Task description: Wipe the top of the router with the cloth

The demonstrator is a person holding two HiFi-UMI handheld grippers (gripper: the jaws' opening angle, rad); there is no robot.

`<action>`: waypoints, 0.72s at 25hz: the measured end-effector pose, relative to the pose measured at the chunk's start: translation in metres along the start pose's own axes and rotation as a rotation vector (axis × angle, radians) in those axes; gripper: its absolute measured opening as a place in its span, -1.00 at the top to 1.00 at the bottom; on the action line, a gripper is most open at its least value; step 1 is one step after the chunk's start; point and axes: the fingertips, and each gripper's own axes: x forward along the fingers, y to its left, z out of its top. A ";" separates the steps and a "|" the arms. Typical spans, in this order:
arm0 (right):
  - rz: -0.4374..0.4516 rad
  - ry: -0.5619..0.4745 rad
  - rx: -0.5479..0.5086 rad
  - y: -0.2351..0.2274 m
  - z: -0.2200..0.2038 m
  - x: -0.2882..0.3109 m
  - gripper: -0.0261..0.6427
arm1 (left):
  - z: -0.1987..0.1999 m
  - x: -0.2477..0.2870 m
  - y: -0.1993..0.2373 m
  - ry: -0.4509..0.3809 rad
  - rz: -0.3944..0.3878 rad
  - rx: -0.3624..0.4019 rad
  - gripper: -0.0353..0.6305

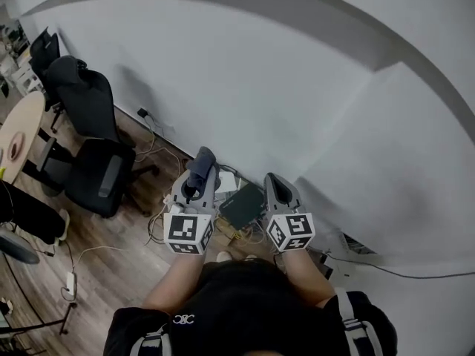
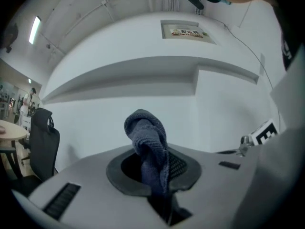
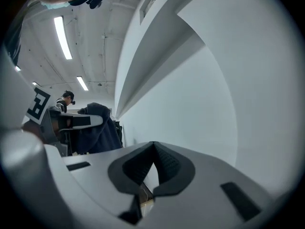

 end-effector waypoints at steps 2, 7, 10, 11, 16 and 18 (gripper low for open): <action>0.019 -0.026 -0.008 0.002 0.018 0.003 0.93 | 0.015 -0.002 -0.005 -0.032 0.027 0.023 0.74; 0.052 -0.006 -0.010 0.011 0.027 0.006 0.93 | 0.022 -0.001 -0.015 -0.074 0.076 -0.006 0.74; 0.055 -0.015 -0.025 0.016 0.030 0.005 0.93 | 0.011 0.004 -0.018 -0.043 0.079 -0.010 0.74; 0.056 -0.020 -0.029 0.018 0.033 0.004 0.92 | 0.008 0.003 -0.019 -0.031 0.083 -0.011 0.74; 0.036 -0.083 -0.017 0.009 0.052 -0.002 0.93 | 0.001 0.002 -0.026 0.013 0.103 0.016 0.74; 0.029 -0.104 -0.016 0.009 0.058 -0.003 0.93 | -0.001 0.000 -0.026 0.026 0.112 0.031 0.74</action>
